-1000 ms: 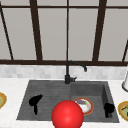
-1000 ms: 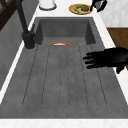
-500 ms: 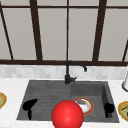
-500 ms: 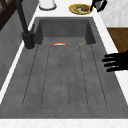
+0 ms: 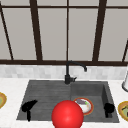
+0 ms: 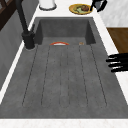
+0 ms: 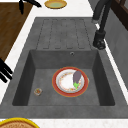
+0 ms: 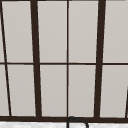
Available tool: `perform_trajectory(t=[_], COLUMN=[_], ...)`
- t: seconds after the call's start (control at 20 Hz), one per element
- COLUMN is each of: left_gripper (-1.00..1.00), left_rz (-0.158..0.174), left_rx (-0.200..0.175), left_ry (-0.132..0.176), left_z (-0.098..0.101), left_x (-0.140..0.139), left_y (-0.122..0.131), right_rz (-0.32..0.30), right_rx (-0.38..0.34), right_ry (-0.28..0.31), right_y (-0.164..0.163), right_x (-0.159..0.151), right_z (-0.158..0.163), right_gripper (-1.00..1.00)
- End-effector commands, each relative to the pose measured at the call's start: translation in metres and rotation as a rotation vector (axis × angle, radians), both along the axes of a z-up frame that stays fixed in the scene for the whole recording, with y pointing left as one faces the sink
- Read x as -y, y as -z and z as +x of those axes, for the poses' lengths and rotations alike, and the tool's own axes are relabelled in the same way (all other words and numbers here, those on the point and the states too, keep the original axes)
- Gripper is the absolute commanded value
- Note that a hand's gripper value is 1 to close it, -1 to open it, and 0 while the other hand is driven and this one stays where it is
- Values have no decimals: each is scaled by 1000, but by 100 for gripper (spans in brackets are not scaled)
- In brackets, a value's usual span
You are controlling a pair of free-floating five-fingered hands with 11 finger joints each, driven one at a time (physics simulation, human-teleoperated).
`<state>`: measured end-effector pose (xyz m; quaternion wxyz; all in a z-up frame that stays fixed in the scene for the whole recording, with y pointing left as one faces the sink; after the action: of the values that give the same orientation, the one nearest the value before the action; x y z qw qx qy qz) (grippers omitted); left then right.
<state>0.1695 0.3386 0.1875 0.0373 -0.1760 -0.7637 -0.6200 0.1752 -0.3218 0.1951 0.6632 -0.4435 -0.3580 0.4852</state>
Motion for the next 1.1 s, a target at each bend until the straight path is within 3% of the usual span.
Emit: perform_trajectory(t=[0.0, 0.1, 0.15, 0.3, 0.5, 0.7, 0.75, 0.8, 0.9, 1.0, 1.05], left_gripper=[-100, -100, -100, -100, -100, -100, -100, -100, -100, -100, -100], left_rz=[0, 5, 28, 29, 43, 36, 37, 50, 52, 60, 17], left_rx=[0, 1, 13, -2, -1, -2, -2, 6, 17, 5, -17], left_ry=[0, -13, -38, -77, -60, -109, -105, -70, -77, -73, -46], left_z=[0, -5, -7, -16, -25, -33, -33, -29, -30, -32, -27], left_x=[0, 8, 20, 25, 44, 50, 54, 55, 60, 65, 55], left_y=[0, 0, 0, 3, 2, 1, 1, 2, 6, 6, 4], right_rz=[0, 0, 0, 0, 0, 0, 0, 0, 0, 0, 0], right_rx=[0, 0, 0, 0, 0, 0, 0, 0, 0, 0, 0], right_ry=[0, 0, 0, 0, 0, 0, 0, 0, 0, 0, 0], right_y=[0, 0, 0, 0, 0, 0, 0, 0, 0, 0, 0], right_x=[0, 0, 0, 0, 0, 0, 0, 0, 0, 0, 0], right_z=[0, 0, 0, 0, 0, 0, 0, 0, 0, 0, 0], right_gripper=[0, 0, 0, 0, 0, 0, 0, 0, 0, 0, 0])
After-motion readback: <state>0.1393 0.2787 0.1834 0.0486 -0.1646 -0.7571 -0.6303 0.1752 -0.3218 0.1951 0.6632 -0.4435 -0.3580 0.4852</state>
